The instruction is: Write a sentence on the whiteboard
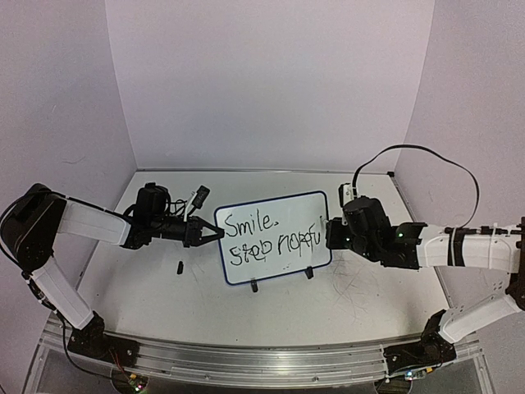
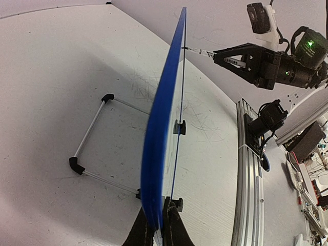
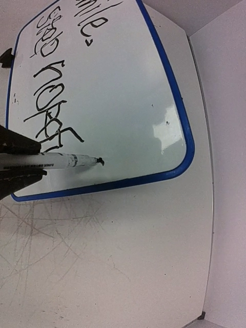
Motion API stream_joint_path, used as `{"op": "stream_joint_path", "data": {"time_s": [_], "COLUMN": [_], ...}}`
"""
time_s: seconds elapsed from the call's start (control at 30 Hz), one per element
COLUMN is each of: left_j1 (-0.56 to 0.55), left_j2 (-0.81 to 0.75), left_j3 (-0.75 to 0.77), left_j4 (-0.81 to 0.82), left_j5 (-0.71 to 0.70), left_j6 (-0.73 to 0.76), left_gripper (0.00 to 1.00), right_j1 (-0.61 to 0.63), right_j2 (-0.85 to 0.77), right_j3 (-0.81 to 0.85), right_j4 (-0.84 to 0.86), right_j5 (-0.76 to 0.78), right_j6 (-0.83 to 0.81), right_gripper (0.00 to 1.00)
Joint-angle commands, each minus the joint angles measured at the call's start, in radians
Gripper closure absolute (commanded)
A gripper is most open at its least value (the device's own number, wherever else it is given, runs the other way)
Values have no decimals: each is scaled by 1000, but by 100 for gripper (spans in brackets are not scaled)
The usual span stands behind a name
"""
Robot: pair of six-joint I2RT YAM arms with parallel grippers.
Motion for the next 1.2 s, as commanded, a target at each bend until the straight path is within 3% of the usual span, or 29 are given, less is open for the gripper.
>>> {"op": "stream_joint_path", "data": {"time_s": [0.0, 1.17], "left_j1": [0, 0], "left_j2": [37, 40], "left_j3": [7, 8], "left_j4": [-71, -72], "left_j5": [-127, -123], "left_j6": [64, 62], "left_gripper": [100, 100], "right_j1": [-3, -3], "right_j2": [2, -25], "right_j3": [-20, -147], "right_j4": [9, -20], "right_j5": [-5, -86], "right_j6": [21, 97], "right_gripper": [100, 100]}}
